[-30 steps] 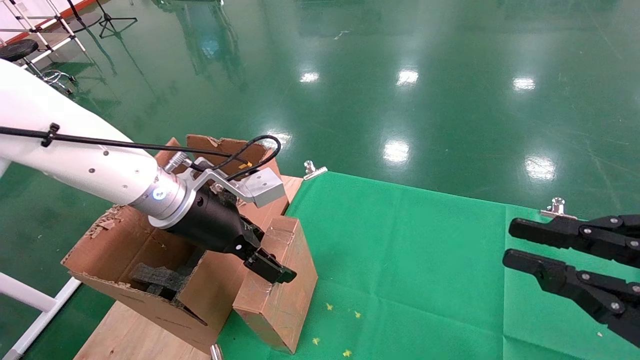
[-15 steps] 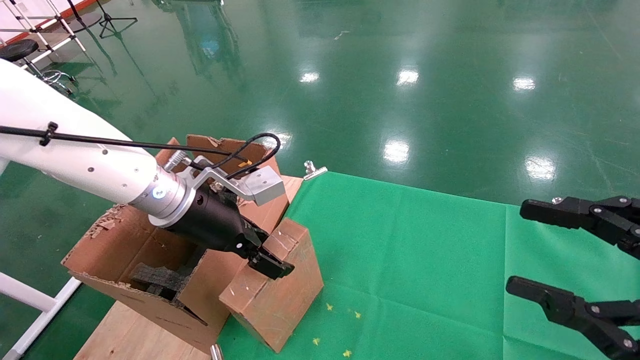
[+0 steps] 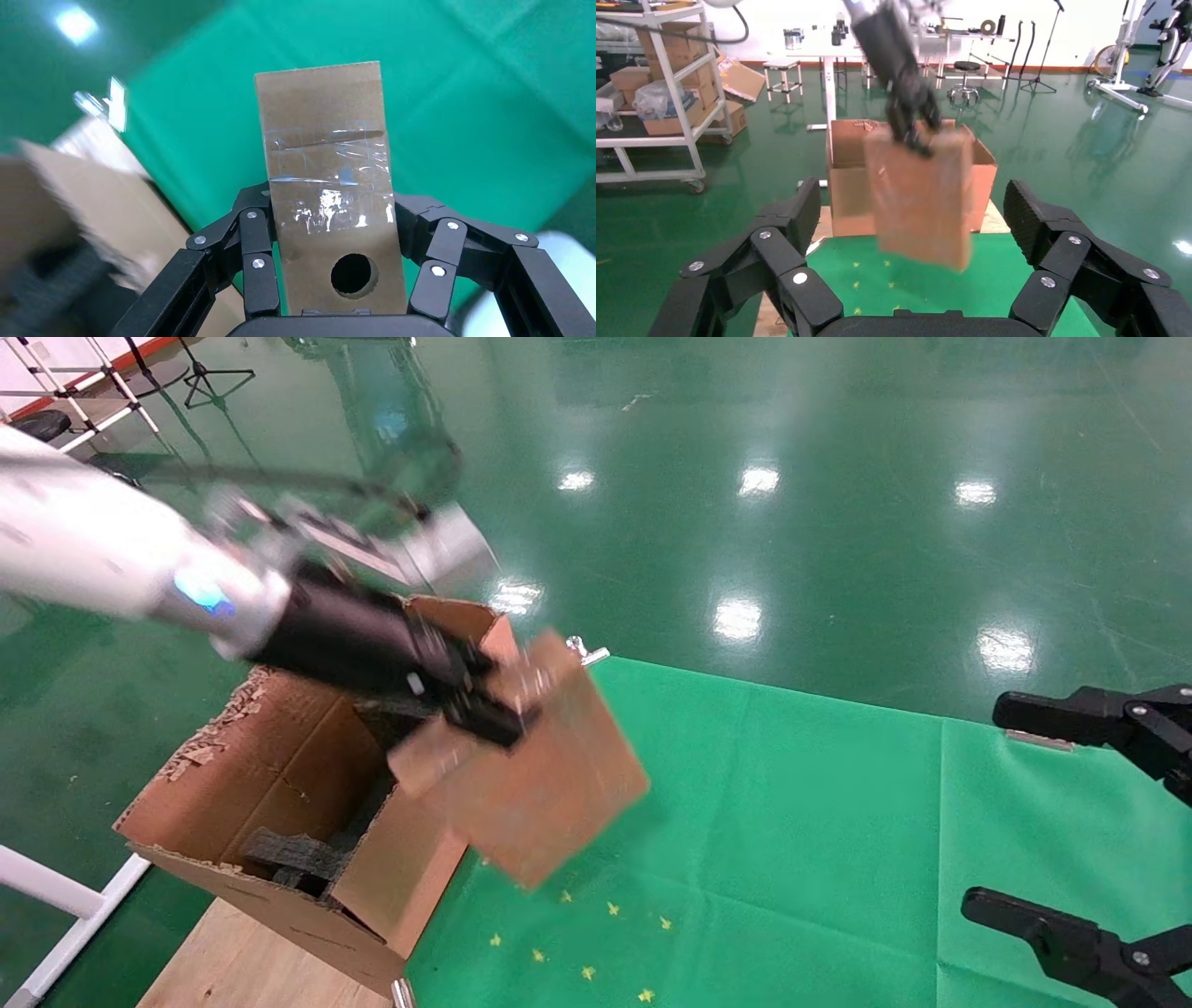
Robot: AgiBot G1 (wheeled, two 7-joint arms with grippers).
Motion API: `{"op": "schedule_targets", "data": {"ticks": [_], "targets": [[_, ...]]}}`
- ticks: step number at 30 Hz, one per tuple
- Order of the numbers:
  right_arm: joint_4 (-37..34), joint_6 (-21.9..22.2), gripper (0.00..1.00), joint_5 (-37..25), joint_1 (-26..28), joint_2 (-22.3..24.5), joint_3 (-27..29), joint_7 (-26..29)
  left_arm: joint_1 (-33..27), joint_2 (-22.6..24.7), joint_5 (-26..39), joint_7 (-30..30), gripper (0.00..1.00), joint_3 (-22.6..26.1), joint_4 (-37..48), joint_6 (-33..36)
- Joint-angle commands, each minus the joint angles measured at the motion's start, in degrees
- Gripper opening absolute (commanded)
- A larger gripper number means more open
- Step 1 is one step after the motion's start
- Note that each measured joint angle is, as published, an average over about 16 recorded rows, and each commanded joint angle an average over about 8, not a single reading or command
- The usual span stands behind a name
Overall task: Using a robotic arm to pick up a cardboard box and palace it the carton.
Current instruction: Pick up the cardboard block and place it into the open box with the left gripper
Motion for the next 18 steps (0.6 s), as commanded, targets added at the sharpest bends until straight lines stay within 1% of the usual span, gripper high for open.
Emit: {"op": "schedule_targets", "data": {"ticks": [1, 6, 10, 14, 18], "targets": [[0.0, 0.0, 1.00, 0.0, 0.0, 0.0, 0.0, 0.0, -1.9, -1.1, -1.4, 2.1, 0.00, -1.6, 0.7, -0.2], [0.0, 0.0, 1.00, 0.0, 0.0, 0.0, 0.0, 0.0, -8.9, -3.9, 0.5, 7.3, 0.00, -4.3, 4.5, 0.6], [0.0, 0.0, 1.00, 0.0, 0.0, 0.0, 0.0, 0.0, -13.1, -5.6, 4.5, 11.4, 0.00, -4.3, 8.4, 1.7], [0.0, 0.0, 1.00, 0.0, 0.0, 0.0, 0.0, 0.0, -14.1, -6.5, 9.4, 15.8, 0.00, -2.5, 13.2, 1.9], [0.0, 0.0, 1.00, 0.0, 0.0, 0.0, 0.0, 0.0, -12.0, -6.1, 12.9, 20.0, 0.00, -0.3, 20.2, 0.1]]}}
